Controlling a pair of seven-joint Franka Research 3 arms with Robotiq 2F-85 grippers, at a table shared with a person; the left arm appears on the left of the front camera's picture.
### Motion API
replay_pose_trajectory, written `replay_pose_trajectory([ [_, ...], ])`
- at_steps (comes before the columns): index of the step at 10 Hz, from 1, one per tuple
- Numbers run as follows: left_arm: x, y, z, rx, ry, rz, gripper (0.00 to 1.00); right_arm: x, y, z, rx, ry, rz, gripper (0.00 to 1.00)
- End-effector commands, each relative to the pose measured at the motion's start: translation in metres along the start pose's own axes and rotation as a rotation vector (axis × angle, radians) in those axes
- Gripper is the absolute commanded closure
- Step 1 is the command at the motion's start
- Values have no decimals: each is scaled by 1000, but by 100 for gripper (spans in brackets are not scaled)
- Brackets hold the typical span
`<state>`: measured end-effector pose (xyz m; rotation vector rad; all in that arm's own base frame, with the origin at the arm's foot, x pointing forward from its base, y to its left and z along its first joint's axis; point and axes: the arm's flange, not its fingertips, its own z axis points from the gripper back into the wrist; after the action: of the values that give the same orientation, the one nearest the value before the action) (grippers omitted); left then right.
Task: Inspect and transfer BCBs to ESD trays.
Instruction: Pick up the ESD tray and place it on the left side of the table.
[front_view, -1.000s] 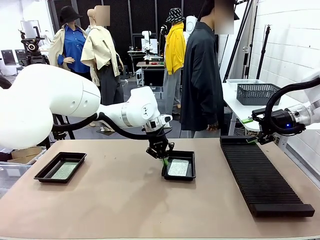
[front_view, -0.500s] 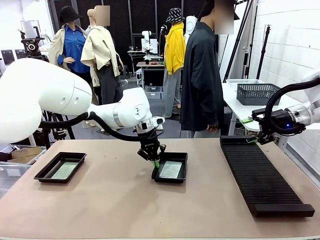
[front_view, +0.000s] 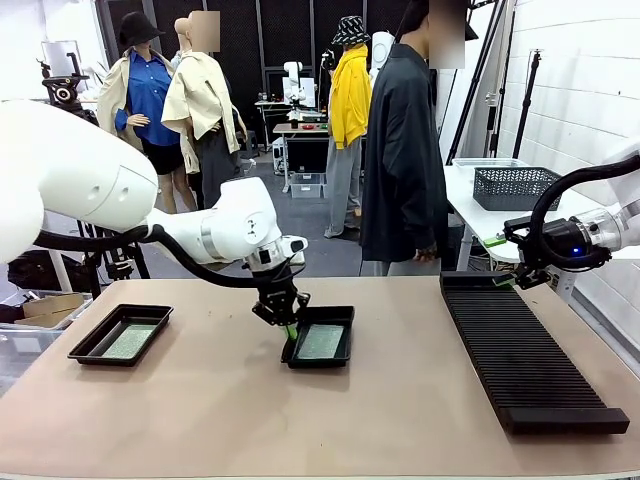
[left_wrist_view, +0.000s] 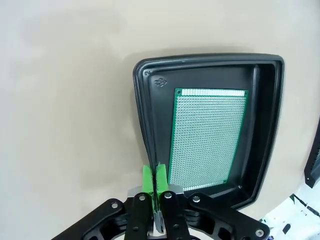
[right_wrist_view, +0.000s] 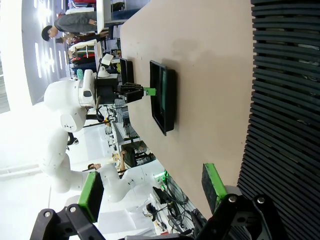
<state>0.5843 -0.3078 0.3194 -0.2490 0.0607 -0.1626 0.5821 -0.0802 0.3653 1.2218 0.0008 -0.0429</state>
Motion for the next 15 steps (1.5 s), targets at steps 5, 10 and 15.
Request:
replay_pose_trajectory([
  [5, -22, 68, 12, 14, -18, 70, 100, -1, 3, -2, -5, 0, -8, 0],
  [10, -29, 115, 32, 3, -10, 108, 100, -1, 3, -2, -5, 0, -8, 0],
  [15, -33, 168, 55, 55, 10, 98, 100, -1, 3, -2, -5, 0, -8, 0],
])
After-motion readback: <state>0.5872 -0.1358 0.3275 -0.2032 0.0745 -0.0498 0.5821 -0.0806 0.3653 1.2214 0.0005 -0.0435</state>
